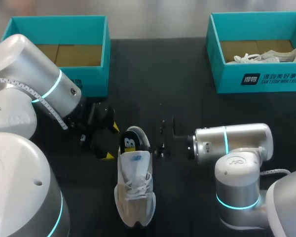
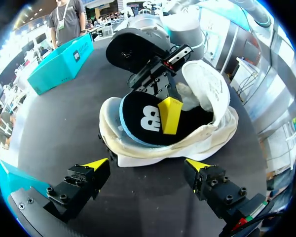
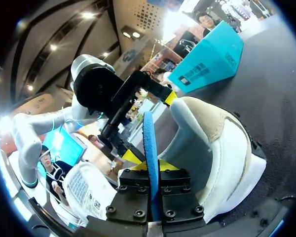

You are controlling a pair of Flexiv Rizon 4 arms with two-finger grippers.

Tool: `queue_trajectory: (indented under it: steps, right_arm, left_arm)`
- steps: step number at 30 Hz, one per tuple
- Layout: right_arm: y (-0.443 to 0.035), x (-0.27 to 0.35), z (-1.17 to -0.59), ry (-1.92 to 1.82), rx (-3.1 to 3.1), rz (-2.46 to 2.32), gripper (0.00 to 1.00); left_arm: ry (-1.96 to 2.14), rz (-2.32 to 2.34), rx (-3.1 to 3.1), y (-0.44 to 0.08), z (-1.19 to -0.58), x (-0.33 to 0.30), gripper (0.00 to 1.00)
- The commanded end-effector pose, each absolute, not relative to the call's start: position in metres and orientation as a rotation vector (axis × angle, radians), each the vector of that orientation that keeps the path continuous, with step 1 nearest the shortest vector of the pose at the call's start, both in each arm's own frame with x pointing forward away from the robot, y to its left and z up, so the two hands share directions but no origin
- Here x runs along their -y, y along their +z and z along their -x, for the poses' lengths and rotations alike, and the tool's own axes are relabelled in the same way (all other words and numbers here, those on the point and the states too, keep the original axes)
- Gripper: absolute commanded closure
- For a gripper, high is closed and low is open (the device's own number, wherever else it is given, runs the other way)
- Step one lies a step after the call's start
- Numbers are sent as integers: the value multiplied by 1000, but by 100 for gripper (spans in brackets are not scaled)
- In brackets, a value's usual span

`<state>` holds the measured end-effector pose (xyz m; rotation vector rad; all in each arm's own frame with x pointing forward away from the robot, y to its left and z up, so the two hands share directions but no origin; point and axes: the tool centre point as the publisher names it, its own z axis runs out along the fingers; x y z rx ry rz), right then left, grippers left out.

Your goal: Take the shoe out of the shoebox, open the shoe tongue, remove and reinsert the insole, then place the shoe into the shoebox

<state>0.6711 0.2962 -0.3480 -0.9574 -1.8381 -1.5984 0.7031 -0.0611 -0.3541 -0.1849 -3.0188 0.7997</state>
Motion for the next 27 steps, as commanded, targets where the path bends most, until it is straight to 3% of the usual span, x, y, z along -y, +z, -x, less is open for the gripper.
queue_trajectory:
  steps: [1,3,11,16,20,27]
  right_arm:
    - [-341,-299,-671,-1603,1863,951,72]
    - [-337,-300,-674,-1611,1882,934,59]
    - [-326,-302,-687,-1625,1943,893,56]
    - [-324,-304,-695,-1623,1958,876,65]
    - [-324,-305,-700,-1609,1963,886,100]
    - [-333,-305,-696,-1581,1946,942,100]
  left_arm:
    - [800,186,3018,-355,-703,61,0]
    - [800,186,3018,-355,-703,61,0]
    - [800,186,3018,-355,-703,61,0]
    - [800,186,3018,-355,-703,61,0]
    - [800,186,3018,-355,-703,61,0]
    - [800,186,3018,-355,-703,61,0]
